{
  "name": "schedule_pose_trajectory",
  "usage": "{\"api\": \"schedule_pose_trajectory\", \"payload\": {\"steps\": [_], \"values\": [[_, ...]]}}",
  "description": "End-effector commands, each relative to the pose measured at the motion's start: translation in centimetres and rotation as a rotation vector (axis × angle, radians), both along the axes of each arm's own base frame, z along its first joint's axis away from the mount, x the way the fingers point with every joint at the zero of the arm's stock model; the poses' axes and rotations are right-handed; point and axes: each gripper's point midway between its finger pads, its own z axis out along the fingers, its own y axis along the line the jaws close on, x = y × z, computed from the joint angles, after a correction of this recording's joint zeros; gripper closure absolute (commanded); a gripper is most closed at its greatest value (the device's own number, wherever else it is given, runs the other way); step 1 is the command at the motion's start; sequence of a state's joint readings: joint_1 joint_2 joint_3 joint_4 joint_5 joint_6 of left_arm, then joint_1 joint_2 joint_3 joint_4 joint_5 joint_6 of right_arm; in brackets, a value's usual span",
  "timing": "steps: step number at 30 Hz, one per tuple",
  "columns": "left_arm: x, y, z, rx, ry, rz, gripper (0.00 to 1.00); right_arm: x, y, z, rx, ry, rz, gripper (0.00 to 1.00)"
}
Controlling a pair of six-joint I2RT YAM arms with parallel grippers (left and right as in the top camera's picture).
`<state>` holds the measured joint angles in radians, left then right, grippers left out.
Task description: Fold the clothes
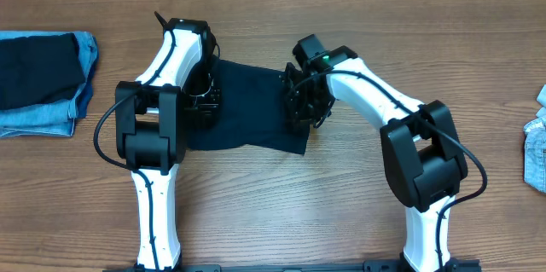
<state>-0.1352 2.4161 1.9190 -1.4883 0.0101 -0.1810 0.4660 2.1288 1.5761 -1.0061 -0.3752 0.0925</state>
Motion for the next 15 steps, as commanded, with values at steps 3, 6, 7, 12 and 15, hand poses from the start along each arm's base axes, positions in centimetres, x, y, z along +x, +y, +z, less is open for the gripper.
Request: {"api": "schedule_pose_trajectory", "payload": {"steps": [3, 6, 7, 12, 15], "values": [[0.0, -1.6, -1.3, -0.059, -0.001, 0.005, 0.80, 0.7, -1.9, -1.4, -0.093, -0.003, -0.058, 0.89], [0.0, -1.6, -1.2, -0.058, -0.001, 0.005, 0.80, 0.0, -2.2, -3.1, -0.118, 0.046, -0.056, 0.93], [0.0, -1.5, -1.2, -0.052, 0.000, 0.002, 0.80, -0.2, -2.3, -3.6, -0.126, 0.060, -0.056, 0.94], [-0.4, 0.5, -1.0, 0.019, 0.019, -0.004, 0.80, -0.5, -2.6, -4.4, -0.142, 0.089, -0.072, 0.96], [-0.5, 1.6, -0.9, 0.027, 0.031, 0.024, 0.80, -0.4, -3.0, -4.4, -0.153, 0.095, -0.104, 0.96]]}}
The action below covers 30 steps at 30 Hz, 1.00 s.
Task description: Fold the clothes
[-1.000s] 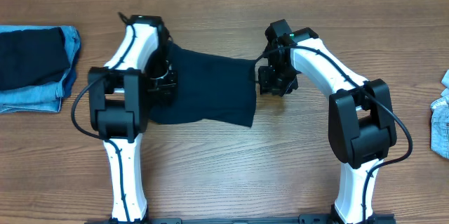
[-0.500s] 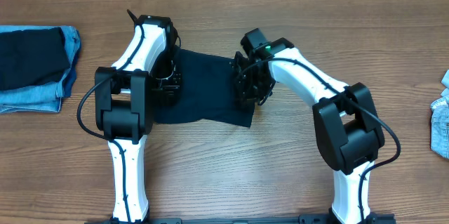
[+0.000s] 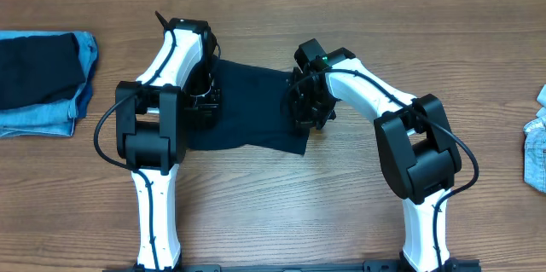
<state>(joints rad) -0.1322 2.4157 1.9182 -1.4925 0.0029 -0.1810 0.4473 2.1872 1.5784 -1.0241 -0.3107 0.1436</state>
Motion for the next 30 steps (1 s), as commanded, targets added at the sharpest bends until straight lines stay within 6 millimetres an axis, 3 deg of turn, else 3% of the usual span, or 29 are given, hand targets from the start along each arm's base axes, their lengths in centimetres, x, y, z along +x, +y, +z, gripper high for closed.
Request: {"api": "schedule_pose_trajectory", "payload": {"steps": [1, 12, 16, 22, 30], "values": [[-0.6, 1.7, -0.8, 0.019, 0.034, 0.036, 0.80, -0.4, -1.3, -1.8, -0.065, 0.044, -0.050, 0.96], [-0.6, 4.9, 1.0, 0.006, 0.022, 0.106, 0.78, -1.2, -2.9, -2.0, -0.158, 0.078, -0.091, 0.96], [-1.2, 7.5, 1.4, 0.044, 0.045, 0.134, 0.80, -1.3, -3.1, -2.0, -0.170, 0.081, -0.096, 0.96], [-0.8, 7.7, 2.7, -0.042, 0.002, 0.181, 0.79, -1.4, -3.7, -2.0, -0.199, 0.081, -0.091, 0.96], [-0.5, 10.1, 5.0, 0.018, -0.071, 0.213, 0.77, -1.4, -3.8, -2.0, -0.203, 0.079, -0.089, 0.96]]}}
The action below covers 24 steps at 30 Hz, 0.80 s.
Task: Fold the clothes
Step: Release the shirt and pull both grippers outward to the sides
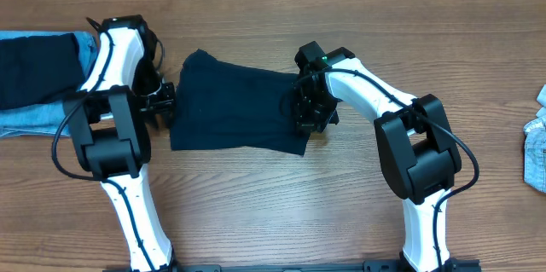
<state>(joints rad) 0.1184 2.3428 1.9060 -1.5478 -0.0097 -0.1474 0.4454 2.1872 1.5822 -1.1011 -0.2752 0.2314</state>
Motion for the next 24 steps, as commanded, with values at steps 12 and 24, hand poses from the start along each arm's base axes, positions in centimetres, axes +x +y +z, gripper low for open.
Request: {"api": "schedule_pose_trajectory", "payload": {"steps": [12, 24], "values": [[4.3, 0.1, 17.4, 0.014, -0.621, 0.012, 0.72, 1.2, -9.8, -1.9, -0.228, 0.055, -0.144, 0.96], [1.8, -3.2, 28.4, -0.061, -0.952, -0.038, 0.53, 6.8, -18.4, 0.6, -0.235, -0.110, -0.287, 0.96]]}}
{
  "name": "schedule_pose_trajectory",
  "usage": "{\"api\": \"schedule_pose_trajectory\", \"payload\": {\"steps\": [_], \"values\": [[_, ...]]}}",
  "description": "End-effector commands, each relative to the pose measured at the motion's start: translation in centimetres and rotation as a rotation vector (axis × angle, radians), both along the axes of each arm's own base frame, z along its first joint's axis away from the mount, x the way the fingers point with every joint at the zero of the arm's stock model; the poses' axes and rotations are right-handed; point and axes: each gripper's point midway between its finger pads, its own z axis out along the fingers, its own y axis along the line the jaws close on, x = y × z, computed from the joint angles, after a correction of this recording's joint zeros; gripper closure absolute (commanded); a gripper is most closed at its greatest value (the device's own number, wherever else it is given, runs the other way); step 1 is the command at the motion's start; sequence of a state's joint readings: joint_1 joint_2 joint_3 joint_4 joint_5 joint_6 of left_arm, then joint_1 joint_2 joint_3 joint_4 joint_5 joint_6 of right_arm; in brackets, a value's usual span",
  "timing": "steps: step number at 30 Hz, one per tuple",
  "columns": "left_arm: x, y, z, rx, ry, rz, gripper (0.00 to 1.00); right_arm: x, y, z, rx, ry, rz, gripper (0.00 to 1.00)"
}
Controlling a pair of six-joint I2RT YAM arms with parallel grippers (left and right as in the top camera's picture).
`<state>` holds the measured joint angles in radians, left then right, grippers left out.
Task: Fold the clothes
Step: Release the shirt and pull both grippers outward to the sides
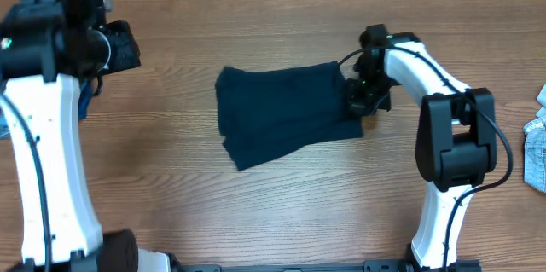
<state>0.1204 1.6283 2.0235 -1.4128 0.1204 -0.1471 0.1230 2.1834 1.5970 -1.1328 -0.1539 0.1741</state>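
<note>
A folded dark navy garment (286, 114) lies at the middle of the wooden table. My right gripper (358, 101) sits at the garment's right edge and appears shut on the cloth there; its fingers are hard to make out against the dark fabric. My left arm is raised high at the far left, with its gripper (119, 46) well clear of the garment; whether it is open or shut does not show.
A bit of blue denim (85, 93) peeks out behind the left arm at the left edge. More light denim (537, 148) lies at the right edge. Bare wooden table (281, 212) surrounds the garment.
The garment now lies further right and is rotated, with the right gripper at its right edge further right. The left arm has risen and swung to the far left, hiding the folded pile.
Both grippers were on the dark garment, the left on its left side and the right on its right side. Then the left gripper stood just off the cloth's left edge. Now the left arm is high at the far left and the garment sits further right.
</note>
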Motion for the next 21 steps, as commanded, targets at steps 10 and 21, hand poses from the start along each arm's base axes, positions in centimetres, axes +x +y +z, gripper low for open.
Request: {"api": "schedule_pose_trajectory", "payload": {"steps": [10, 21], "values": [[-0.7, -3.3, -0.8, -0.020, 0.051, -0.103, 0.57, 3.0, -7.5, 8.5, 0.071, -0.245, -0.114, 0.95], [-6.3, -2.8, 5.4, 0.132, -0.128, -0.073, 0.58, 3.9, -7.0, 12.2, 0.345, -0.382, -0.068, 0.53]]}}
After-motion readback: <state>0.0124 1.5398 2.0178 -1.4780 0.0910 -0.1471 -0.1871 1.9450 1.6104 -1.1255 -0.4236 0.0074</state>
